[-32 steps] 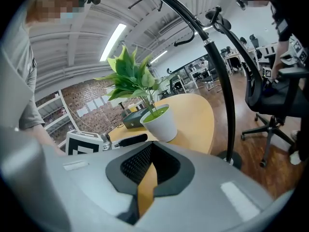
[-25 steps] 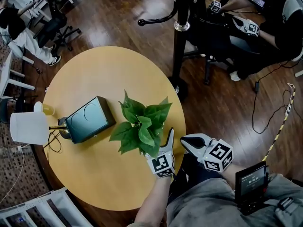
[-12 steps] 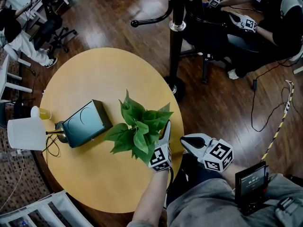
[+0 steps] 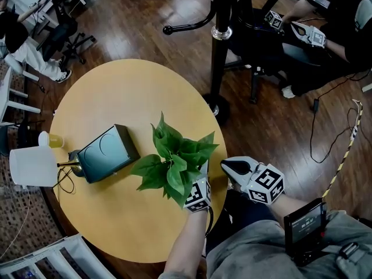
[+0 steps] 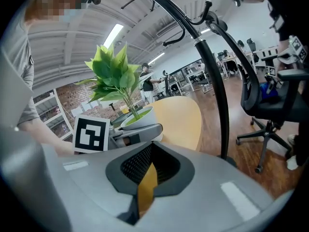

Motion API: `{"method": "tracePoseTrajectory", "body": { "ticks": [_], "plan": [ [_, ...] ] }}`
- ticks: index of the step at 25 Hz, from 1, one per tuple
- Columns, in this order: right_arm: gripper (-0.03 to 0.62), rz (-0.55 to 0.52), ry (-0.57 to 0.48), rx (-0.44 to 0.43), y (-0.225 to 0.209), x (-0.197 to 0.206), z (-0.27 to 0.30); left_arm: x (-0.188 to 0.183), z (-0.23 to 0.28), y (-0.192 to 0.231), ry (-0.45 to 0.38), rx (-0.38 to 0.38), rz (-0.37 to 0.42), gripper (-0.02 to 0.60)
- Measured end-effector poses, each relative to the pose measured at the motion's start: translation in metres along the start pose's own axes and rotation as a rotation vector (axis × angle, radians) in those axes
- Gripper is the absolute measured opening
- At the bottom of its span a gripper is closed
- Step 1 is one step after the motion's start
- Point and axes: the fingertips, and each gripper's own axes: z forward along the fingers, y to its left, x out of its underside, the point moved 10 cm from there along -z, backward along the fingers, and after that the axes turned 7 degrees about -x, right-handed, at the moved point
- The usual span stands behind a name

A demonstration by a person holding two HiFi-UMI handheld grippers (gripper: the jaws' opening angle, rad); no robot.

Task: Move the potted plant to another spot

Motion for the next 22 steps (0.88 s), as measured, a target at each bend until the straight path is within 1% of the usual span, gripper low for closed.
{"method": "tracePoseTrajectory", "body": {
  "ticks": [7,10,15,22],
  "plan": [
    [0.000,-0.028,0.000,0.011,-0.017,-0.006,0.019,0.001,0.001,0.000,-0.004,0.012,0.002,0.525],
    [0.000,-0.030,0.004,0.009,-0.022,-0.008,0.029,0.003,0.000,0.002,-0.007,0.031,0.010,0.525],
    [0.000,-0.043,0.008,0.004,-0.021,-0.014,0.035,0.002,-0.007,0.003,-0.035,0.063,0.026,0.523],
    [0.000,-0.065,0.004,-0.004,-0.024,-0.020,0.032,0.000,-0.010,0.005,-0.040,0.057,0.021,0.523]
  ]
}}
